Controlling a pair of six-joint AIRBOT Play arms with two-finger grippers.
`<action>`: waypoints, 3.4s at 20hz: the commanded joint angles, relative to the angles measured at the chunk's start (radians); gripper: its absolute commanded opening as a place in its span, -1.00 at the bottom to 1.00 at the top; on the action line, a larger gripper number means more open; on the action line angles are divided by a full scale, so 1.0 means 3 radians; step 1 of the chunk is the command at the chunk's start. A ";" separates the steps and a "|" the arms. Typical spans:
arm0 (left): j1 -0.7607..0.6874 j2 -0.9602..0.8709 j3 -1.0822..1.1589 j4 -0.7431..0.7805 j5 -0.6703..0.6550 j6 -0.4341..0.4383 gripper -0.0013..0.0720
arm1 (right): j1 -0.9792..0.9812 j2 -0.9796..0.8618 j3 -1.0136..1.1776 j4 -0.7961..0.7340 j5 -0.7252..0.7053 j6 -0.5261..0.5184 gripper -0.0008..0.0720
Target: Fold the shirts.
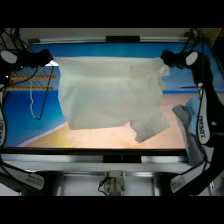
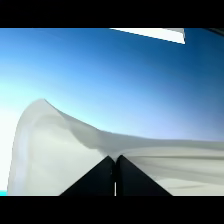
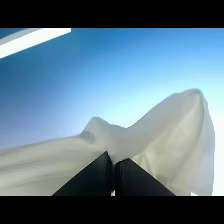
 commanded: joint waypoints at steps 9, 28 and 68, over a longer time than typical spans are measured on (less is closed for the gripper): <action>0.0468 0.0019 0.0306 0.0153 -0.2618 -0.0524 0.64 | -0.0389 0.0426 0.0004 -0.0083 0.2004 -0.0498 0.51; 0.0113 0.1540 -0.3681 -0.0562 -0.0743 0.0778 0.41 | -0.0331 0.0446 -0.0090 -0.0019 0.2936 -0.0676 0.51; 0.0078 0.2452 -0.2074 -0.0552 -0.0783 0.0748 -0.89 | -0.0011 0.1696 -0.0774 0.0104 0.2476 -0.1059 -0.80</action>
